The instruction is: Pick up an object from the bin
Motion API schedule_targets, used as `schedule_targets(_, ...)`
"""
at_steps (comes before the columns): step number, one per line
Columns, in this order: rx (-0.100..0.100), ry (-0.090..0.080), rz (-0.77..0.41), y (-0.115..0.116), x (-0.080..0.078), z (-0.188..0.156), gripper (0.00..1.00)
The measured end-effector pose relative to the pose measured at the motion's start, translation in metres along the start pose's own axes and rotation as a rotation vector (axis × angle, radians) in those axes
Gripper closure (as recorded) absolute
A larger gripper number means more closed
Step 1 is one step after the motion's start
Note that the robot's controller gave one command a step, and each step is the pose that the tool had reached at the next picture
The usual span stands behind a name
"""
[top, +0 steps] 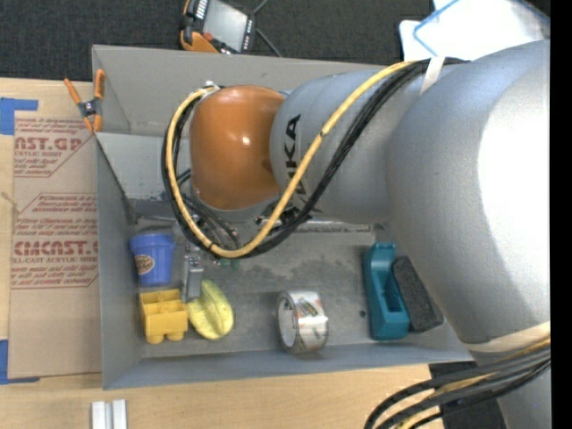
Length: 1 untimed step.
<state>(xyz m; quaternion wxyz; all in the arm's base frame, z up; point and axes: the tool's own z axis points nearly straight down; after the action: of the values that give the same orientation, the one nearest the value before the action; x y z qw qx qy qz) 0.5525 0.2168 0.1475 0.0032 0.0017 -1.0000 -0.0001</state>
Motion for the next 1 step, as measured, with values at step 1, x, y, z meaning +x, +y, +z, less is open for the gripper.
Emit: schedule_targets(1,-0.002,-0.008,0.003,-0.0012,-0.0023,-0.0049,0.0)
